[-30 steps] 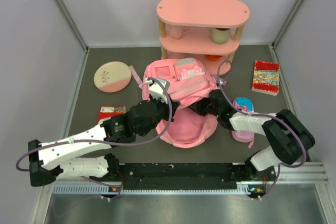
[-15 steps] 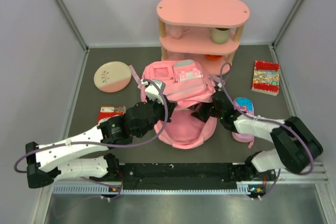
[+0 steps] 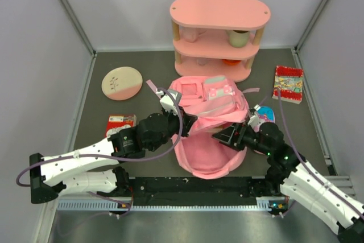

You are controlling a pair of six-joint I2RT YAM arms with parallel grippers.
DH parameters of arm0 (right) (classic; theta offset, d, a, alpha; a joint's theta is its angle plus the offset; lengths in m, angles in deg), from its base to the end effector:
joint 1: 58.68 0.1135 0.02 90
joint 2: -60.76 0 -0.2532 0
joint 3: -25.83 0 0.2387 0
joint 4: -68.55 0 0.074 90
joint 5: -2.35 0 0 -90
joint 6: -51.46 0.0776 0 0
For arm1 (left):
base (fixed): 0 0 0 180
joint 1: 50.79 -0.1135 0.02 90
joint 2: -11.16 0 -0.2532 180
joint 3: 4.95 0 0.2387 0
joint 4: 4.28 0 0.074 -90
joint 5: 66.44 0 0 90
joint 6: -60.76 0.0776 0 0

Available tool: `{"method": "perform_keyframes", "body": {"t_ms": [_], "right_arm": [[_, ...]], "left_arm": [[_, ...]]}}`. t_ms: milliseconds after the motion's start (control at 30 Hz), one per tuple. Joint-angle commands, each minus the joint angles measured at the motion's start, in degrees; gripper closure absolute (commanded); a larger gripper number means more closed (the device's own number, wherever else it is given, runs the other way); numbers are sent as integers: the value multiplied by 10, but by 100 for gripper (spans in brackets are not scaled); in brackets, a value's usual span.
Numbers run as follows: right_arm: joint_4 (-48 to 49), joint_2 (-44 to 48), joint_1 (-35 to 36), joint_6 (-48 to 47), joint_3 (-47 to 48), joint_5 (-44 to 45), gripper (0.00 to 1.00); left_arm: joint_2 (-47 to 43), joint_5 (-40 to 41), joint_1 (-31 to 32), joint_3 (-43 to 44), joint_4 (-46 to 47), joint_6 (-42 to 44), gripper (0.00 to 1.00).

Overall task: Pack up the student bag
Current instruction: Place the book in the student bag.

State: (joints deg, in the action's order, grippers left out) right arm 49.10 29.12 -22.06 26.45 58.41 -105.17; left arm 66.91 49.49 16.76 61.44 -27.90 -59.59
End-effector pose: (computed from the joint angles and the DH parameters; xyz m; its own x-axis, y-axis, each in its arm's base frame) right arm 0.1333 0.1282 0.2033 -0.8309 0.4592 -0.3143 -0.1064 0.4232 0.8998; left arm 0.1277 -0.2201 0.3346 -0.4118 -0.1934 -0.8905 0.5335 0.7411 -0.4076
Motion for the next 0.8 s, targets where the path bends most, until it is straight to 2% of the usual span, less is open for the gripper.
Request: {"method": "perform_keyframes", "body": {"t_ms": [0, 133, 267, 367, 467, 533, 600, 700, 767], "right_arm": [[-84, 103, -1, -14, 33, 13, 12], [-115, 142, -1, -15, 32, 32, 10], [-106, 88, -1, 5, 9, 10, 13], [-91, 45, 4, -27, 20, -19, 16], [-140, 3, 14, -94, 58, -21, 15], [-145, -34, 19, -144, 69, -67, 15], [-137, -43, 31, -166, 77, -108, 16], [-123, -39, 44, -156, 74, -94, 13], [-102, -82, 44, -166, 75, -113, 13]], "left_arm": [[-2, 20, -8, -14, 11, -12, 100], [-4, 10, -8, -30, 11, -31, 100], [-1, 3, -8, -31, 20, -41, 100], [-5, 12, -8, -28, 26, -44, 100], [-1, 16, -8, -12, 48, -28, 100], [14, 19, -8, 4, 46, -20, 100], [28, 46, -8, 29, 33, -16, 100], [64, 92, -9, 62, -6, -16, 100], [74, 110, -15, 71, -20, -30, 100]]}}
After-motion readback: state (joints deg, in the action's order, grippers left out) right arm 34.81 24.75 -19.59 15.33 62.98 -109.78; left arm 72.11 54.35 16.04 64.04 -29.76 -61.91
